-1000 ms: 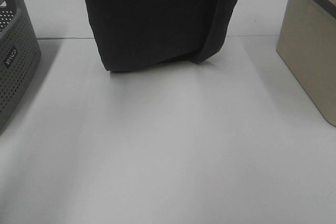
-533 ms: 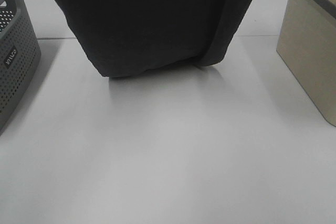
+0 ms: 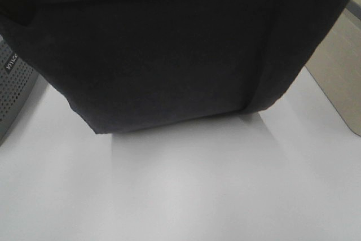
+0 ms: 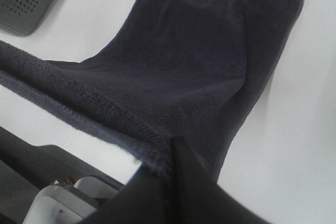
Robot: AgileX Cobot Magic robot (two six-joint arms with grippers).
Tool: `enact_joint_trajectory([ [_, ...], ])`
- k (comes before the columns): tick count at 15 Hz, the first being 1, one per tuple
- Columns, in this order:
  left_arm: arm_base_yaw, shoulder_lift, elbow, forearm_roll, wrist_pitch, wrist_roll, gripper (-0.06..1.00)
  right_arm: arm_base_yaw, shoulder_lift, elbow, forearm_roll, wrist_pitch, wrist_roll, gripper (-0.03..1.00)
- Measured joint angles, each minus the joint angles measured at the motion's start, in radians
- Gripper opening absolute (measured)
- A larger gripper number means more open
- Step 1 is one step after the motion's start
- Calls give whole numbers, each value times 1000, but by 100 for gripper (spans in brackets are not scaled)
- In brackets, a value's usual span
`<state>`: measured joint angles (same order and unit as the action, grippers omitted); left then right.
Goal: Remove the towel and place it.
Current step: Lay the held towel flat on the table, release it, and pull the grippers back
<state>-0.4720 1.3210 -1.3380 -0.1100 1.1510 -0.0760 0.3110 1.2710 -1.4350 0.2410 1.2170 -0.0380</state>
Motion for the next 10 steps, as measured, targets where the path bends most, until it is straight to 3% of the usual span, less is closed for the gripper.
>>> enact_joint_trajectory([
  [4,0,-5,59,-46,0,1,0,0,-17,94,0,-4,1,2],
  [7,-2,-48,193,-117,-2,2,0,0,-65,230,38,-9,2,2],
  [10,-70,-128,337,-179,-3,-22,0,0,-177,388,74,-9,21,2],
])
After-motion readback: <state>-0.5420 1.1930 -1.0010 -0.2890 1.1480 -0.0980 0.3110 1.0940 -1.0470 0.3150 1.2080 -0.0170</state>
